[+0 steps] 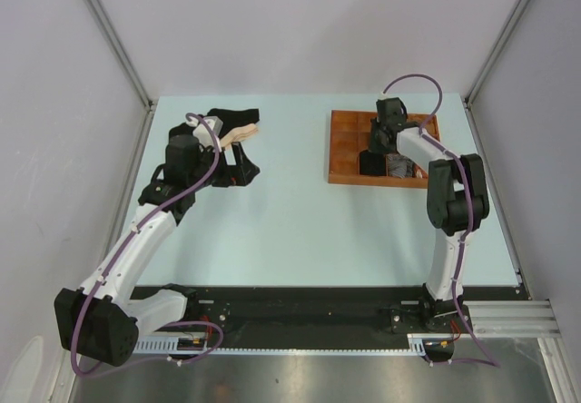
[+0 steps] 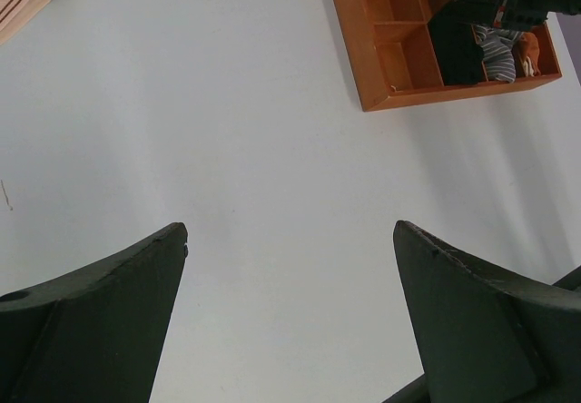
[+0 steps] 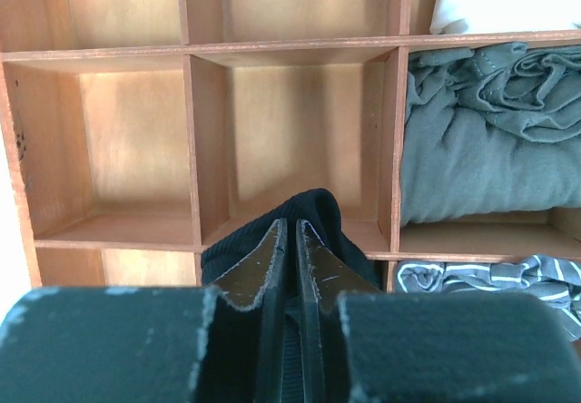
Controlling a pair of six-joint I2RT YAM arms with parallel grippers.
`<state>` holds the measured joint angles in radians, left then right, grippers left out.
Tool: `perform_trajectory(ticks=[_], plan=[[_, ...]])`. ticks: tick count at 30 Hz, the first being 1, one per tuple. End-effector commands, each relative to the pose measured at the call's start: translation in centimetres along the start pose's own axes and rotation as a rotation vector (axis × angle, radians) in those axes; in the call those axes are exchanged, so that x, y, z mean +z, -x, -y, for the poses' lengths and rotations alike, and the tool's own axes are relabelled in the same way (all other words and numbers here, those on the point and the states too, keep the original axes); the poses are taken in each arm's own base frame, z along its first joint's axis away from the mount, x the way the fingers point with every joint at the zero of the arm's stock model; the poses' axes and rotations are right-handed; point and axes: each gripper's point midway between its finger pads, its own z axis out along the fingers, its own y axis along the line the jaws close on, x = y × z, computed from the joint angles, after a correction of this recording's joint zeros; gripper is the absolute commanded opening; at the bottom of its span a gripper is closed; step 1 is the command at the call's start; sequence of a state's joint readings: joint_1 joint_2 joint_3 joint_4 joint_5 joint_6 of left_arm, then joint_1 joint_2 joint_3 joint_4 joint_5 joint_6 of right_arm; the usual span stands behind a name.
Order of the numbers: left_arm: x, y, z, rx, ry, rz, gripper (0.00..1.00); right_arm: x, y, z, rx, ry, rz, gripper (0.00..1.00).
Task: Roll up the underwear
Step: Place the underwear in the storage box.
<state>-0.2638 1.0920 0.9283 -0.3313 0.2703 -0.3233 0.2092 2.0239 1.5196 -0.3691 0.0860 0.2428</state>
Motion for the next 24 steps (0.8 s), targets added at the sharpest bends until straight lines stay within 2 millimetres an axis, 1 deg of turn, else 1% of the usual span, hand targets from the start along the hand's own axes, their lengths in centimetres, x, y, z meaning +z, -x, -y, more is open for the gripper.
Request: perform_trajectory(ticks=[1,6,8,9,13,15,20,24], plan=[[-0.4,1.0,0.2,0.0,-0.014,0.038,1.0,0.2,-4.3,1.2,-0.017,-0.075,-0.113,0.12],[-0.4,0.8,0.2,-0.004,-0.018,0.034,1.0,-1.6,-2.7,0.8,-0.004,-0.078,-0.06,0.13],[-0.4,0.9,0.2,-0.003,-0.019,0.037,1.0,-2.3,-2.6,0.7,-0.003,-0.082,-0.058,0.13],[-0.4,0.9,0.2,-0.003,-0.019,0.037,1.0,-2.9,-2.1,0.6,-0.002,-0.081,-0.04,0.13],[-0.4,0.8,0.3,-0.005,-0.026,0.035,1.0,-3.9,-1.4,0.1,-0.002,-0.067,-0.017,0.13],[-0.4,0.8,0.4,-0.006,-0.03,0.035,0.99,-4.2,-1.2,0.1,-0.001,-0.066,-0.013,0.13],[-0.5,0.8,0.5,-0.005,-0.032,0.037,1.0,-4.2,-1.9,0.2,-0.004,-0.076,-0.035,0.13],[-0.5,0.8,0.4,-0.005,-0.03,0.036,1.0,-5.1,-1.4,-0.1,-0.006,-0.07,-0.017,0.13]])
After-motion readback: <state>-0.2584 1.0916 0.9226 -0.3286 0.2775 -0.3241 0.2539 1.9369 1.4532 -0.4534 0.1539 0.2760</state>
